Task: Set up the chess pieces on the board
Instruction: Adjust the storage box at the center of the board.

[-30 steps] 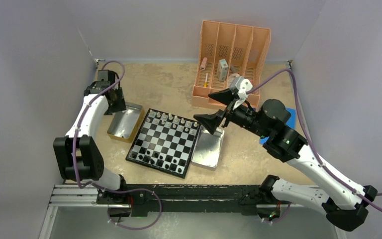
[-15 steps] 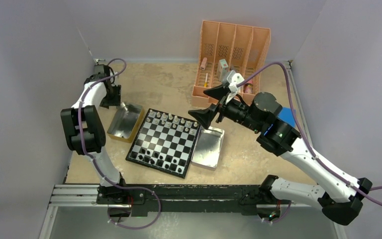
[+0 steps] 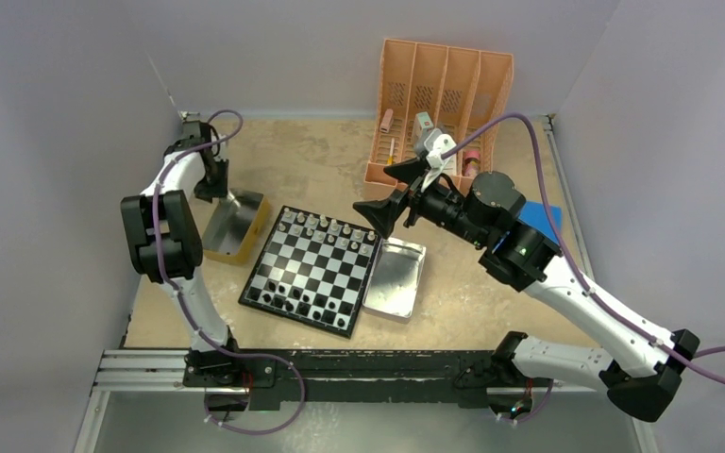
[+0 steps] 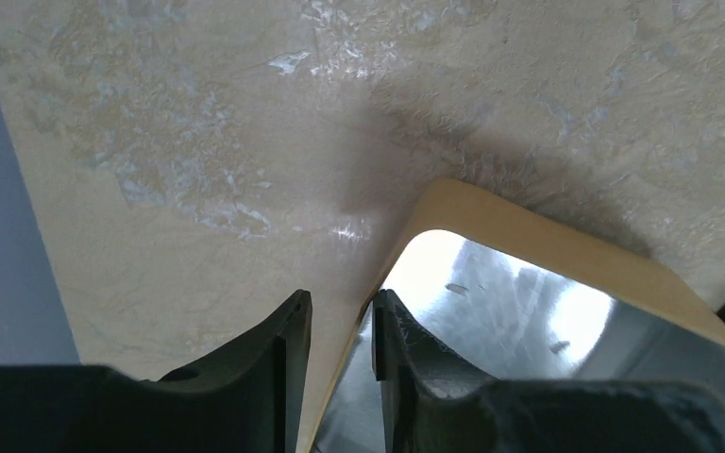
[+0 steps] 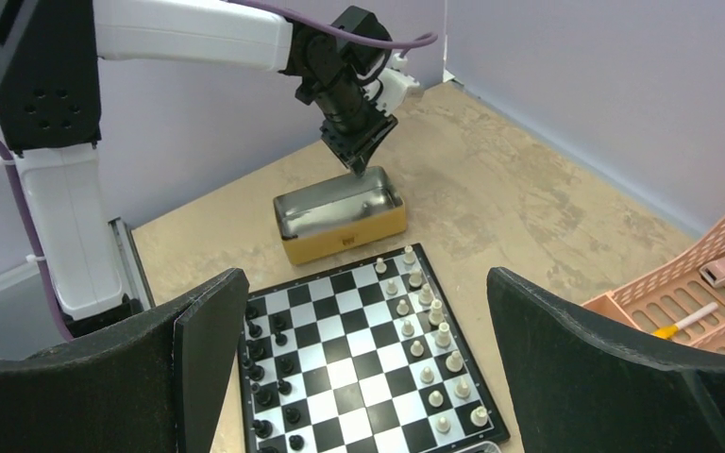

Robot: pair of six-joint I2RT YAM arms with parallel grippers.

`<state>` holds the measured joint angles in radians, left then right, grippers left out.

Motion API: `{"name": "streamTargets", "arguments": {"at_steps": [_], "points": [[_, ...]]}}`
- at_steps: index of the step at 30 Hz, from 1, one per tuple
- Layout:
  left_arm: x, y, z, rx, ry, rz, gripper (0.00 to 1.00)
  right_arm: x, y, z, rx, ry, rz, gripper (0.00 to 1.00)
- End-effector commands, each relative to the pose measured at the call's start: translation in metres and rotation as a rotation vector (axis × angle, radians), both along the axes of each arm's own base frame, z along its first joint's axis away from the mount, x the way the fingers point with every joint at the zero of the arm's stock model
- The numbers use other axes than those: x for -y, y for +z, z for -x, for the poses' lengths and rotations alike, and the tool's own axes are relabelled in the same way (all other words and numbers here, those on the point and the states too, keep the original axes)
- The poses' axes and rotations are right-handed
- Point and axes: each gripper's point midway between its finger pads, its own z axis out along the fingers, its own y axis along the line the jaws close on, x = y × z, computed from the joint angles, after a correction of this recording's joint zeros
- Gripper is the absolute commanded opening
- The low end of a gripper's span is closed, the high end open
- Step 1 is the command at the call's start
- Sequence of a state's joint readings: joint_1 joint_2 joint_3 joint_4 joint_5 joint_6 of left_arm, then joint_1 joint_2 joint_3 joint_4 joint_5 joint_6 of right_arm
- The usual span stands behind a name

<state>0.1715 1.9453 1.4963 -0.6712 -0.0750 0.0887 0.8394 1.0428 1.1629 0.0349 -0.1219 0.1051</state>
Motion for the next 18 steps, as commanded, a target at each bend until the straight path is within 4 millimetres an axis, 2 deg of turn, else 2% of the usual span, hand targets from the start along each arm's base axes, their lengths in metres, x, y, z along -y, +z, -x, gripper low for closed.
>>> {"name": "streamTargets", "arguments": {"at_steps": [1,7,9,13,18], "points": [[-0.009,0.003,-0.013,0.031,0.039,-0.003,0.29,0.001,0.045,0.001,0.075,-0.009,-0.101,0.99],[0.004,0.006,-0.005,0.026,0.032,0.063,0.29,-0.001,0.039,-0.002,0.073,-0.011,-0.098,0.99],[0.003,0.004,0.001,0.013,0.041,0.056,0.26,-0.002,0.038,-0.002,0.073,-0.009,-0.101,0.99],[-0.011,0.008,0.006,0.012,0.134,0.029,0.1,-0.005,0.037,-0.005,0.071,-0.008,-0.101,0.99],[-0.034,0.025,0.006,0.052,0.295,0.047,0.01,-0.006,0.037,-0.005,0.073,-0.006,-0.1,0.99]]}}
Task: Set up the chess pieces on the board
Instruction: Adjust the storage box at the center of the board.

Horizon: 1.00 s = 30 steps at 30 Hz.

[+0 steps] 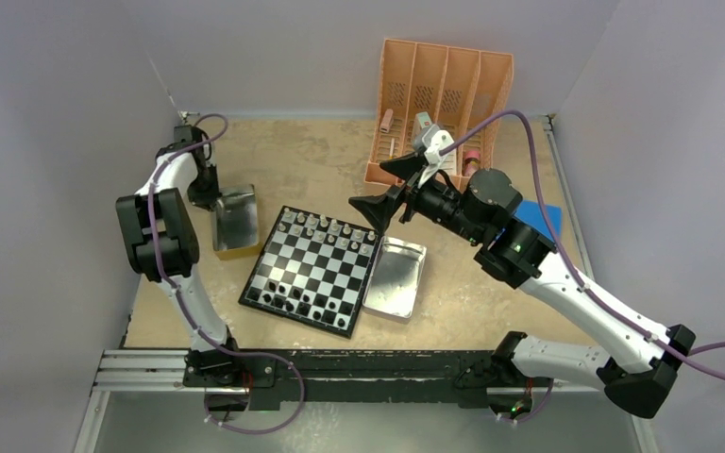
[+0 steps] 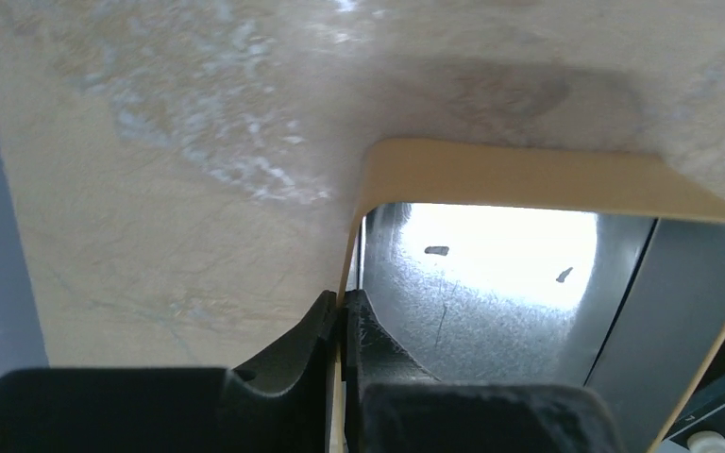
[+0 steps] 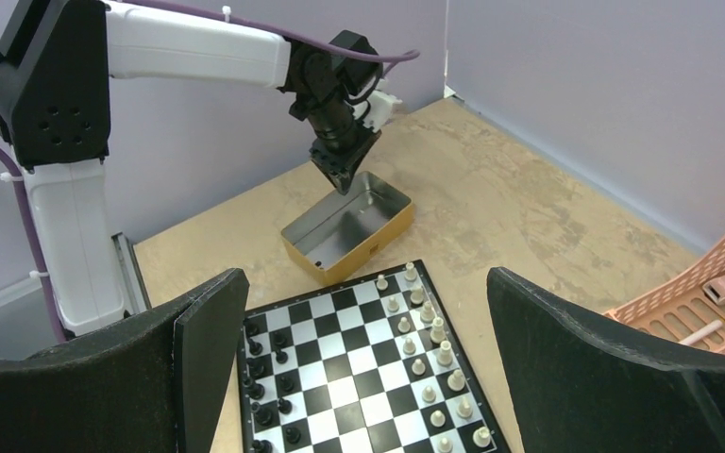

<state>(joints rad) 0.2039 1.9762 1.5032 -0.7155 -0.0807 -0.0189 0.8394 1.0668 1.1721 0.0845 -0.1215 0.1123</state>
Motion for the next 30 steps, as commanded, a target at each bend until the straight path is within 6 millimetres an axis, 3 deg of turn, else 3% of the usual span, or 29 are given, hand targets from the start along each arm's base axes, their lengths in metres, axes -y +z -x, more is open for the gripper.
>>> {"name": "streamTargets", "arguments": {"at_steps": [1,9,17,24,30], "points": [[-0.029,0.042,-0.008,0.111,0.195,-0.015,0.0,0.001,0.029,0.0,0.057,-0.007,-0.072,0.99],[-0.053,0.053,0.006,0.134,0.434,-0.074,0.0,0.0,0.029,-0.001,0.061,-0.007,-0.071,0.99],[-0.028,0.046,0.025,0.153,0.695,0.115,0.0,0.0,0.032,0.001,0.071,-0.002,-0.081,0.99],[-0.032,0.047,0.043,0.154,0.947,0.098,0.0,0.001,0.031,0.002,0.072,0.0,-0.08,0.99],[-0.028,0.045,0.048,0.173,1.006,0.126,0.0,0.001,0.033,0.002,0.075,0.001,-0.079,0.99]]}}
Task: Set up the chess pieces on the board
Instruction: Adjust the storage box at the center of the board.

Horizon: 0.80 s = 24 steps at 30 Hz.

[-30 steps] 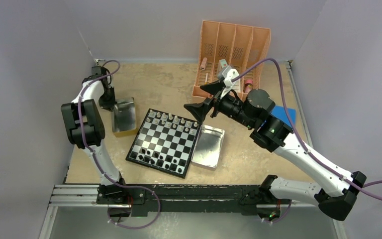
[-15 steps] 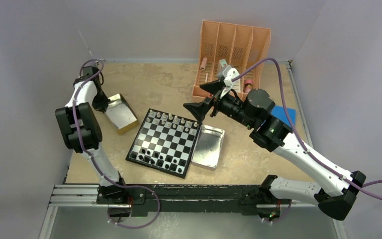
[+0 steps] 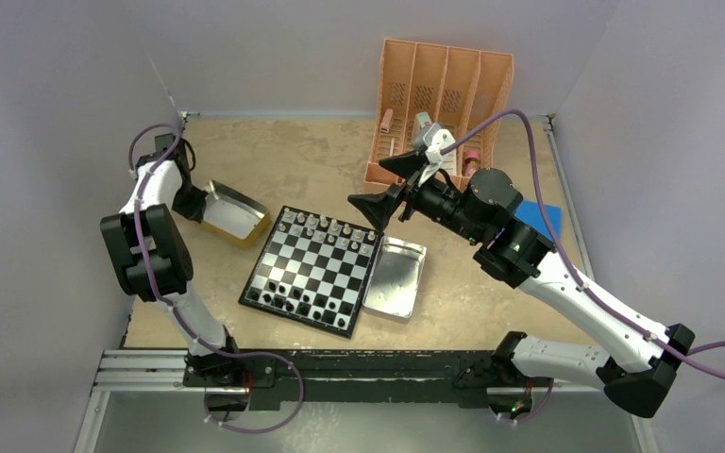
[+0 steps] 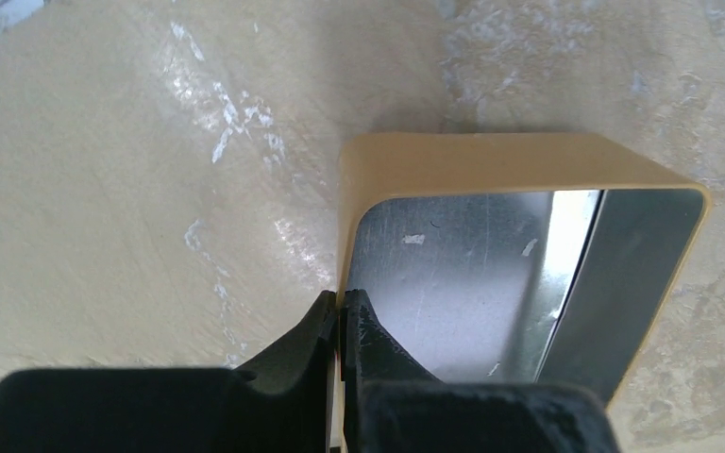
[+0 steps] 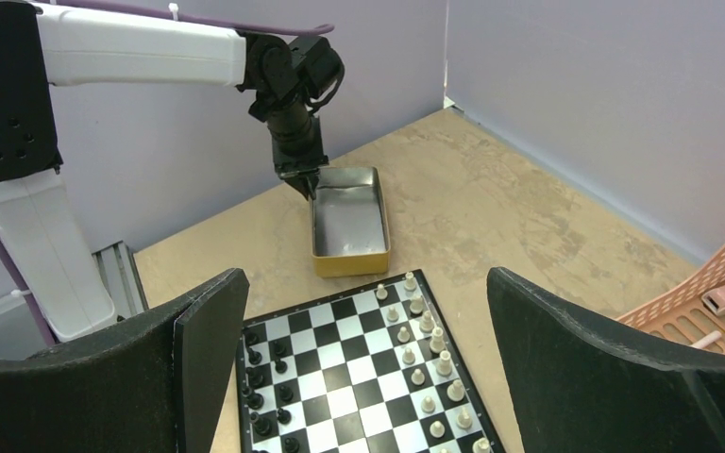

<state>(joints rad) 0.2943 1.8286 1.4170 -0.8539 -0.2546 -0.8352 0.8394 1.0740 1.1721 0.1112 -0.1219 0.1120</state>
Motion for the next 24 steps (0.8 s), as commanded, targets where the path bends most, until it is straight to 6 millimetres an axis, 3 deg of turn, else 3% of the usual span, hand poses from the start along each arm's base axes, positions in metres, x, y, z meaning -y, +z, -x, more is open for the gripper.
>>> {"name": "streamTargets", "arguments": {"at_steps": [1,5,20,22,24], "points": [[-0.001,0.018,0.0,0.076,0.114,0.002,0.0,0.003,0.028,0.004,0.061,0.0,-0.063,0.99],[0.002,0.018,0.004,0.067,0.137,0.015,0.01,0.002,0.028,0.004,0.063,0.006,-0.061,0.99],[0.0,0.046,0.014,0.082,0.073,-0.027,0.19,0.002,0.027,0.006,0.071,0.013,-0.059,0.99],[0.003,0.048,0.015,0.084,0.008,-0.024,0.21,0.003,0.027,0.006,0.073,0.013,-0.062,0.99],[0.01,0.054,-0.001,0.15,-0.162,-0.015,0.23,0.002,0.027,0.006,0.074,0.015,-0.063,0.99]]}}
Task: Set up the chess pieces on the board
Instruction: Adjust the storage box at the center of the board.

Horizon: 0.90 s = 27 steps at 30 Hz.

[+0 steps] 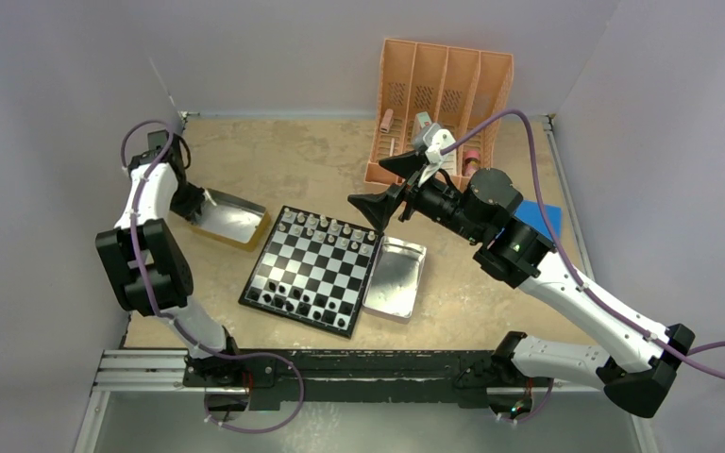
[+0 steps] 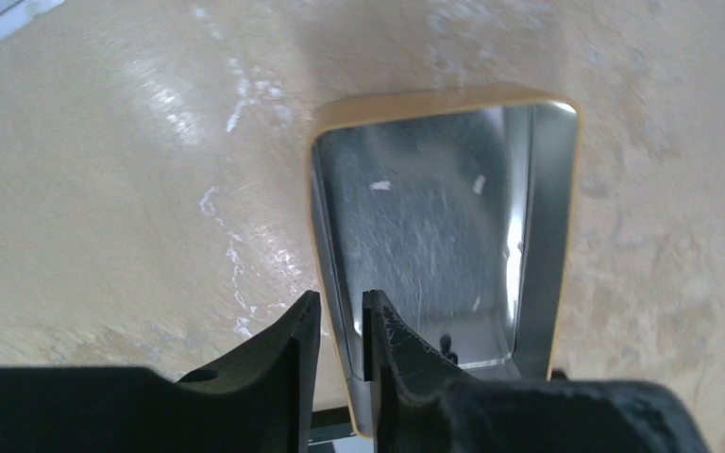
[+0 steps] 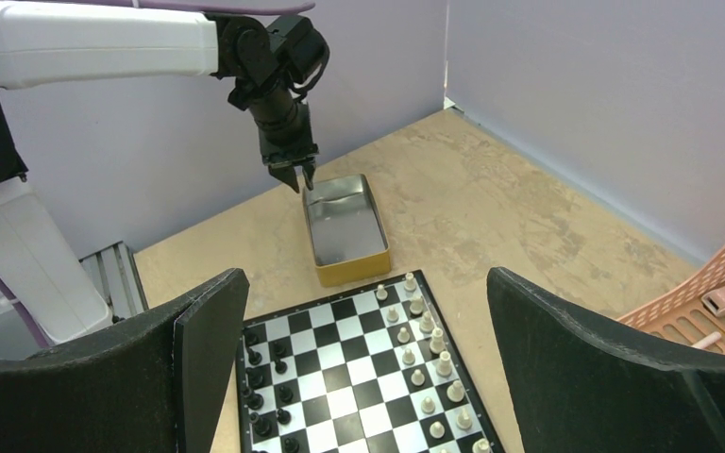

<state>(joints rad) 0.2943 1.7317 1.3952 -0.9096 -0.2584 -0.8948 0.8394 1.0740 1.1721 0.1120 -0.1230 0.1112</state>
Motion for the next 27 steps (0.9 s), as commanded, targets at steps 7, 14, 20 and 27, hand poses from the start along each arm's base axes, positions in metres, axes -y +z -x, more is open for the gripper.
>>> {"name": "streamTargets", "arguments": {"at_steps": [7,14,20,27], "points": [[0.034,0.05,-0.054,0.276,-0.779,-0.069,0.18,0.005,0.032,0.008,0.082,0.009,-0.066,0.99],[0.047,0.023,-0.037,0.129,-1.193,-0.176,0.15,0.009,0.042,0.009,0.092,0.01,0.005,0.99],[0.095,0.015,-0.017,0.202,-1.554,-0.093,0.14,0.006,0.035,0.002,0.094,0.002,0.073,0.99],[0.1,0.007,0.003,0.111,-1.832,-0.084,0.21,0.008,0.036,-0.002,0.087,-0.015,0.126,0.99]]}}
